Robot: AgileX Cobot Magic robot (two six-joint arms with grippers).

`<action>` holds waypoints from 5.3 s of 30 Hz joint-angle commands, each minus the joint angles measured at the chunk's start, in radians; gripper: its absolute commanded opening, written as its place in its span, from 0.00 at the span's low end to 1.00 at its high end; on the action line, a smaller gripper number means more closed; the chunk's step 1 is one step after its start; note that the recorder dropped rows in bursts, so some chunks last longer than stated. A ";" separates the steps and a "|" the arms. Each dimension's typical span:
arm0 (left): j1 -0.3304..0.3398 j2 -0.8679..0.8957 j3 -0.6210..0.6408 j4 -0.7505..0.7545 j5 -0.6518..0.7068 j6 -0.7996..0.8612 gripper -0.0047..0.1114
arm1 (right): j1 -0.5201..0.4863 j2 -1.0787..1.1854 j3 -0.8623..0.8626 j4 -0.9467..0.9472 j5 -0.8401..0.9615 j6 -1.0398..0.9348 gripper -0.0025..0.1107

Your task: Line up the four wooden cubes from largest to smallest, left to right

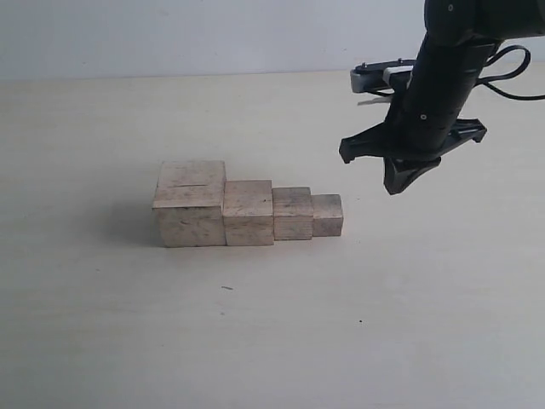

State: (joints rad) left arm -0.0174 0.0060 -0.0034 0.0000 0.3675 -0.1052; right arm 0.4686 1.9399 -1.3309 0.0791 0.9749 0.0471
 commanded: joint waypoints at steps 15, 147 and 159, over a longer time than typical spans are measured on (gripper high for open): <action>-0.004 -0.006 0.003 0.000 -0.011 0.001 0.04 | -0.003 -0.528 0.450 0.459 -0.440 -0.317 0.02; -0.004 -0.006 0.003 0.000 -0.011 0.001 0.04 | -0.445 -1.940 1.331 -0.057 -0.636 -0.019 0.02; -0.004 -0.006 0.003 0.000 -0.011 0.001 0.04 | -0.445 -1.940 1.331 -0.055 -0.636 -0.019 0.02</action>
State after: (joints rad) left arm -0.0174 0.0060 -0.0034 0.0066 0.3675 -0.1052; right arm 0.0278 0.0058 -0.0042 0.0272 0.3437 0.0333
